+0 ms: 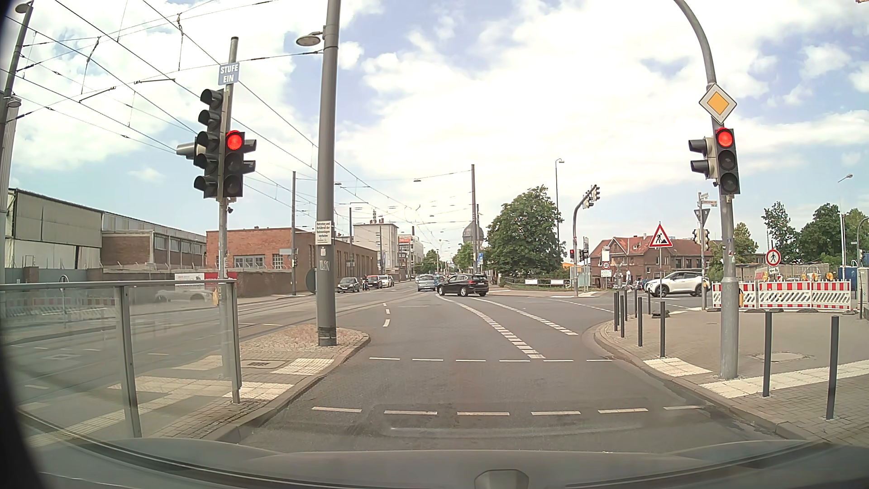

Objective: Follow the waypoints while adhering to traffic rules and regulations

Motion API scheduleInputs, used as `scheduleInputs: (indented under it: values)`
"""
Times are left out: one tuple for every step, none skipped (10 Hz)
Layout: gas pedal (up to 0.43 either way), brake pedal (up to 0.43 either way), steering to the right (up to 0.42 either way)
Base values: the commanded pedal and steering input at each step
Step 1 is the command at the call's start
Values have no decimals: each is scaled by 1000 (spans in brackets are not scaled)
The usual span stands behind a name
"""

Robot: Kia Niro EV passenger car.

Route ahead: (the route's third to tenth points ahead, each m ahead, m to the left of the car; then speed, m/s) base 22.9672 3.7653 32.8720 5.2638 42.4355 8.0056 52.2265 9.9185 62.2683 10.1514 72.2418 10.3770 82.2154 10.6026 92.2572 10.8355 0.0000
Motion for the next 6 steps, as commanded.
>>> scheduleInputs:
  values:
    - [0, 293, -12]
    - [0, 293, -12]
    - [0, 293, -11]
    - [0, 293, -12]
    - [0, 293, -12]
    - [0, 293, -12]
